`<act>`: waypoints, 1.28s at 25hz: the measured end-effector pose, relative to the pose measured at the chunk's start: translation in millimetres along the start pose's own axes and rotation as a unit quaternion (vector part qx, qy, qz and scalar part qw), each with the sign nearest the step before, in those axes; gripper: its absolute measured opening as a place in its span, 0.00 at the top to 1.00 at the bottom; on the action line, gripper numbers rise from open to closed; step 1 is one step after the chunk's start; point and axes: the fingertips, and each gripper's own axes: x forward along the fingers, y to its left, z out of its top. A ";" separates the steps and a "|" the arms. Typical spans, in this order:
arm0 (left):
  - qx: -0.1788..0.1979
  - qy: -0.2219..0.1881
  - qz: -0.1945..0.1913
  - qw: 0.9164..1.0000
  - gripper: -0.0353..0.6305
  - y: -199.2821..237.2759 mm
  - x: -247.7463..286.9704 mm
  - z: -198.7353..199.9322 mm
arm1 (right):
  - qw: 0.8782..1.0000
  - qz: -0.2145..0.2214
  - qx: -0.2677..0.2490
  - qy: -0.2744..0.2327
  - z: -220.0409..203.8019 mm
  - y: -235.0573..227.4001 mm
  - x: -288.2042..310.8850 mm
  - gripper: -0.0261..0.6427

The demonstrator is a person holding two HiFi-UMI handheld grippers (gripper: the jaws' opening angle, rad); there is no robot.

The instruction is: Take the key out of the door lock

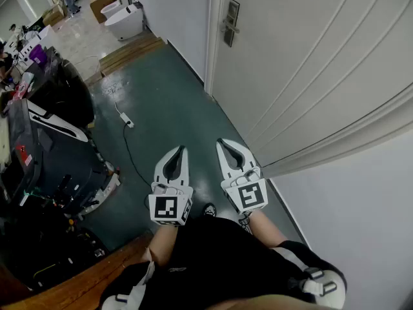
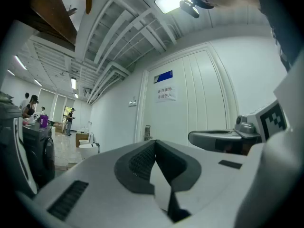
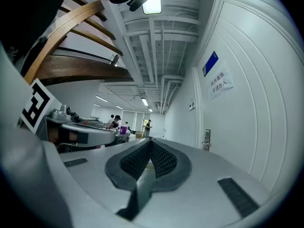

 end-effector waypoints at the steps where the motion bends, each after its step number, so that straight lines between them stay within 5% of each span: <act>1: 0.000 0.002 0.003 1.000 0.91 0.0 2.5 -0.1 | 1.000 0.001 -0.001 0.000 -0.8 -2.6 1.0 0.95; 9: -0.008 0.036 0.019 0.999 0.91 1.5 3.1 -28.9 | 0.999 0.024 0.026 -0.009 -22.8 -4.8 2.5 0.95; 17: -0.008 0.065 0.039 0.997 0.91 27.8 21.2 -55.8 | 0.997 0.047 0.059 0.028 -60.9 -13.4 38.2 0.76; 25: -0.014 0.066 0.047 0.997 0.91 97.0 73.6 -64.7 | 0.995 0.068 0.071 0.026 -69.6 -23.5 124.8 0.61; 32: -0.010 0.064 0.046 0.997 0.91 176.4 137.4 -49.6 | 0.994 0.069 0.073 0.032 -65.6 -35.4 226.5 0.59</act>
